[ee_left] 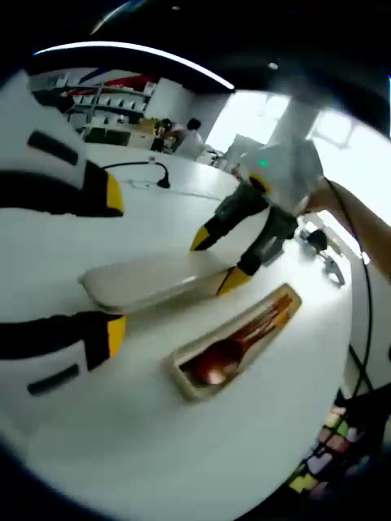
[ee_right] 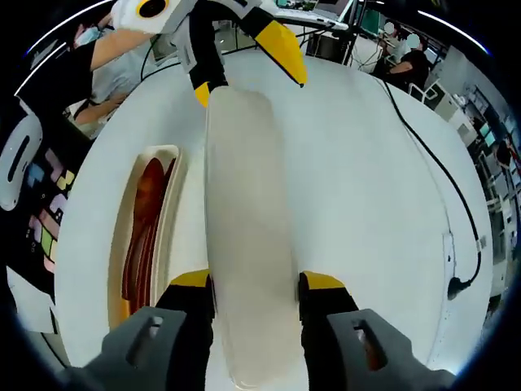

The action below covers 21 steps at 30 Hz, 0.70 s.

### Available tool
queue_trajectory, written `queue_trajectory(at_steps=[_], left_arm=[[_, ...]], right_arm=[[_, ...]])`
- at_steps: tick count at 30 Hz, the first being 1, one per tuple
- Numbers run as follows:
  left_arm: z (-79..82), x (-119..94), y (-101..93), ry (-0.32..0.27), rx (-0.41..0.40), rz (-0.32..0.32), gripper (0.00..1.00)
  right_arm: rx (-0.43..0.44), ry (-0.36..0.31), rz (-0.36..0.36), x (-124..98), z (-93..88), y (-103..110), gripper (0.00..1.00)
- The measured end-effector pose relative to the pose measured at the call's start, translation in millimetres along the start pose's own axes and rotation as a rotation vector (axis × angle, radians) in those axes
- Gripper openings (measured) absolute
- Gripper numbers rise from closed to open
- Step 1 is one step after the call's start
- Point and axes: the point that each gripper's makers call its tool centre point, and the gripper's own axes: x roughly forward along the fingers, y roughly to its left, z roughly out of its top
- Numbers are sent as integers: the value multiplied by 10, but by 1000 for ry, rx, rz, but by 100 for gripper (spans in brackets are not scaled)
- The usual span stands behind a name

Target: Arrange the utensils inside the cutlery case until each visible utensil rests in its matching compartment.

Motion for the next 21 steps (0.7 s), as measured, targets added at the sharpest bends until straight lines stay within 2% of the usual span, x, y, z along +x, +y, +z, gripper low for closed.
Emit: queue_trajectory(at_steps=[3, 6, 9, 10, 11, 12, 13, 15, 16, 21], left_arm=[[-84, 29, -25, 28, -132, -44, 56], [-59, 44, -26, -8, -276, -92, 53], [-30, 47, -52, -5, -330, -144, 53], [-4, 42, -95, 1, -357, -182, 53], [30, 37, -122, 5, -385, -215, 53], [78, 39, -111, 2, -407, -224, 52], [86, 44, -85, 21, -405, -218, 49], [156, 101, -61, 36, -378, -203, 33], [169, 136, -47, 45, -369, -193, 29], [154, 264, -38, 91, -338, -180, 31]], right_arm=[[0, 1, 14, 1, 11, 33, 33], [0, 5, 9, -9, 8, 28, 32], [-3, -2, -2, -46, 23, 11, 27], [-5, 12, -30, -72, 9, -40, 18], [-48, 122, -93, -135, -155, -187, 6], [-28, 152, -68, -52, -214, -116, 5], [-23, 94, -50, 0, -106, -76, 5], [-23, 74, -52, -3, -99, -82, 5], [-20, 70, -54, -3, -95, -78, 4], [-16, 73, -87, 5, -72, -43, 4]])
